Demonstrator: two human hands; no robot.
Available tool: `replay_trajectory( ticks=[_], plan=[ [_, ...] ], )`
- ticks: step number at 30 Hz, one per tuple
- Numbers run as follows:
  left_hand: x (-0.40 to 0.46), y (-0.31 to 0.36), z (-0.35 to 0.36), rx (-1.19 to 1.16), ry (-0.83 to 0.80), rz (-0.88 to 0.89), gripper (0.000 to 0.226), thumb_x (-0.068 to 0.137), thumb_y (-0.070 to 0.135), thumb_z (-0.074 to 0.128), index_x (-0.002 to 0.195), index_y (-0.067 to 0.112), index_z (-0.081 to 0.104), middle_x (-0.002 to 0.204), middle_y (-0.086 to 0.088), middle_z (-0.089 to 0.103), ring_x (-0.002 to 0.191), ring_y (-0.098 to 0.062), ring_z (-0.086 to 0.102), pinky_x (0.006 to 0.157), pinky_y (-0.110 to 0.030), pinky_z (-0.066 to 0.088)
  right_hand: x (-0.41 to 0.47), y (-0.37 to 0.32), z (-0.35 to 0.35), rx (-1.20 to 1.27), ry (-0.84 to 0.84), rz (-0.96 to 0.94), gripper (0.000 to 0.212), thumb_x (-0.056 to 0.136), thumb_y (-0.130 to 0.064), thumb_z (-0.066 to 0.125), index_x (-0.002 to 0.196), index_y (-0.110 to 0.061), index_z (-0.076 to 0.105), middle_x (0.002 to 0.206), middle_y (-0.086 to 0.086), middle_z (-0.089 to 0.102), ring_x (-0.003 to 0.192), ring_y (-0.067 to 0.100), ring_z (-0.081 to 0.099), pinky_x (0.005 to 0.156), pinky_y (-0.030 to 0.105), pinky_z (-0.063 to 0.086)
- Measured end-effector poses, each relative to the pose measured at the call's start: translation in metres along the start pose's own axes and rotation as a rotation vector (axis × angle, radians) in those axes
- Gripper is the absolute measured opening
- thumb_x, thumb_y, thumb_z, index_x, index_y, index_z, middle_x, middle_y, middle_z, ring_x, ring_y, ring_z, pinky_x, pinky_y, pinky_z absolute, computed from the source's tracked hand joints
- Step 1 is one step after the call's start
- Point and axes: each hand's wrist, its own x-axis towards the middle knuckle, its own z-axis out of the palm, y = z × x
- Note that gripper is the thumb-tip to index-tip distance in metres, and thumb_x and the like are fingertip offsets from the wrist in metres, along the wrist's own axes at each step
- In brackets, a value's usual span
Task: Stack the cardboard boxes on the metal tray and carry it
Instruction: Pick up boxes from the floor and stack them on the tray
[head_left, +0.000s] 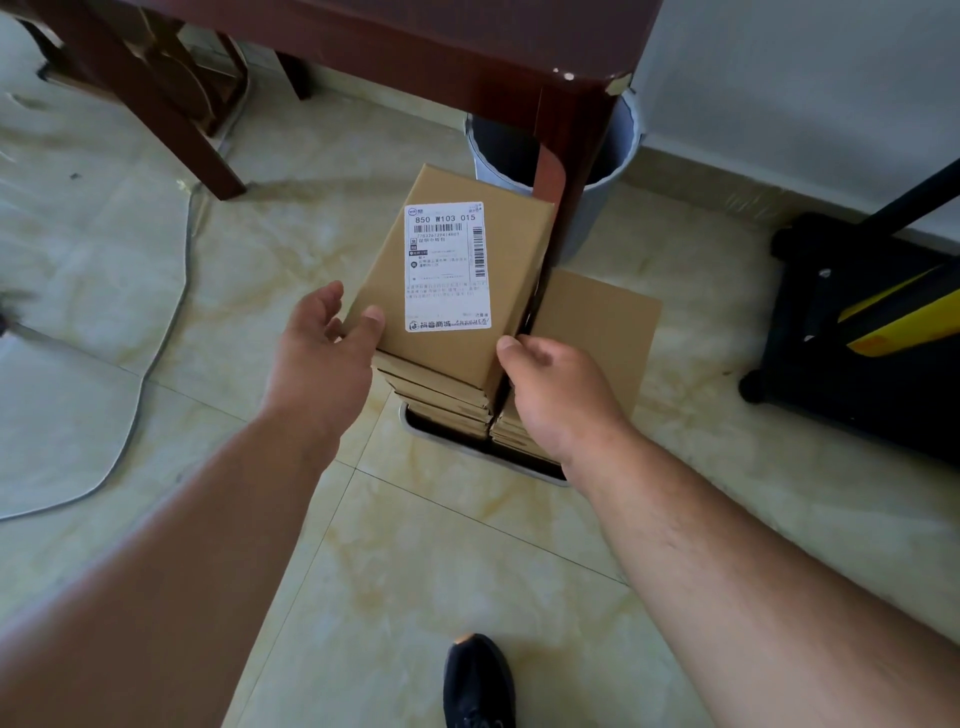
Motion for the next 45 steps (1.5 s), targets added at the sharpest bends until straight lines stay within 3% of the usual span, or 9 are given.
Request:
replay_trajectory(
  ticks=[3, 8, 13, 16, 20, 23, 26, 29, 45],
  plan=[
    [-0.014, 0.004, -0.002, 0.074, 0.062, 0.036, 0.061, 0.100, 0.043, 0.064, 0.156, 0.037, 0.040, 0.158, 0.010, 0.045, 0.130, 0.000, 0.044, 0.104, -0.031, 0.038, -0.006, 0.007, -0.007, 0.018, 0.004, 0.021, 0.040, 0.103, -0.041, 0.054, 0.097, -0.004, 0.067, 0.078, -0.001, 0.068, 0.075, 0.020, 0.064, 0.073, 0.027, 0.050],
    [-0.058, 0.013, 0.010, 0.219, 0.097, 0.140, 0.059, 0.100, 0.041, 0.063, 0.154, 0.037, 0.040, 0.154, 0.015, 0.045, 0.137, -0.010, 0.047, 0.113, -0.037, 0.042, -0.019, 0.025, -0.030, 0.120, 0.028, 0.037, 0.025, 0.102, -0.038, 0.058, 0.088, -0.022, 0.071, 0.091, -0.016, 0.069, 0.105, 0.020, 0.071, 0.103, 0.047, 0.054],
    [-0.103, 0.022, 0.043, 0.209, 0.041, 0.142, 0.056, 0.099, 0.043, 0.064, 0.151, 0.043, 0.041, 0.150, 0.020, 0.044, 0.143, -0.010, 0.044, 0.118, -0.041, 0.039, -0.034, 0.046, -0.072, 0.218, 0.074, 0.048, 0.025, 0.101, -0.038, 0.059, 0.118, -0.027, 0.074, 0.115, -0.020, 0.073, 0.117, 0.007, 0.066, 0.109, 0.041, 0.050],
    [-0.133, 0.027, 0.071, 0.152, 0.024, 0.152, 0.052, 0.099, 0.041, 0.065, 0.148, 0.042, 0.046, 0.136, 0.026, 0.051, 0.130, 0.000, 0.053, 0.105, -0.020, 0.044, -0.045, 0.059, -0.103, 0.227, 0.082, 0.064, 0.037, 0.102, -0.041, 0.057, 0.133, -0.024, 0.069, 0.129, -0.008, 0.071, 0.123, 0.011, 0.065, 0.110, 0.040, 0.050],
    [-0.178, 0.024, 0.120, 0.123, -0.067, 0.161, 0.043, 0.100, 0.035, 0.064, 0.142, 0.038, 0.052, 0.139, 0.018, 0.059, 0.128, 0.006, 0.055, 0.095, -0.013, 0.043, -0.058, 0.091, -0.154, 0.237, 0.131, 0.089, 0.028, 0.102, -0.037, 0.057, 0.117, -0.020, 0.074, 0.115, 0.000, 0.076, 0.115, 0.017, 0.069, 0.106, 0.041, 0.053],
    [-0.211, 0.019, 0.164, 0.139, -0.193, 0.128, 0.043, 0.100, 0.032, 0.064, 0.140, 0.039, 0.050, 0.135, 0.015, 0.060, 0.126, 0.004, 0.057, 0.100, -0.021, 0.047, -0.070, 0.120, -0.193, 0.239, 0.183, 0.132, 0.043, 0.100, -0.043, 0.060, 0.139, -0.023, 0.064, 0.137, -0.009, 0.067, 0.126, 0.008, 0.062, 0.113, 0.039, 0.047],
    [-0.239, 0.012, 0.209, 0.197, -0.349, 0.004, 0.052, 0.100, 0.038, 0.064, 0.148, 0.034, 0.047, 0.142, 0.010, 0.058, 0.132, -0.005, 0.054, 0.097, -0.025, 0.044, -0.084, 0.155, -0.233, 0.211, 0.232, 0.184, 0.046, 0.100, -0.042, 0.061, 0.135, -0.013, 0.064, 0.138, -0.001, 0.068, 0.124, 0.012, 0.063, 0.112, 0.039, 0.047],
    [-0.263, 0.006, 0.247, 0.230, -0.461, -0.141, 0.057, 0.099, 0.044, 0.064, 0.152, 0.036, 0.042, 0.150, 0.009, 0.053, 0.130, -0.007, 0.051, 0.094, -0.027, 0.040, -0.101, 0.184, -0.266, 0.233, 0.264, 0.239, 0.047, 0.099, -0.044, 0.062, 0.141, -0.022, 0.061, 0.141, -0.010, 0.063, 0.122, 0.004, 0.058, 0.107, 0.028, 0.043],
    [-0.400, -0.015, 0.424, 0.460, -0.681, -0.146, 0.056, 0.101, 0.041, 0.062, 0.152, 0.037, 0.042, 0.150, 0.018, 0.049, 0.123, -0.004, 0.051, 0.095, -0.028, 0.036, -0.185, 0.350, -0.442, 0.341, 0.520, 0.451, 0.051, 0.101, -0.042, 0.059, 0.148, -0.021, 0.055, 0.148, -0.005, 0.058, 0.133, 0.009, 0.053, 0.102, 0.024, 0.036]
  ],
)
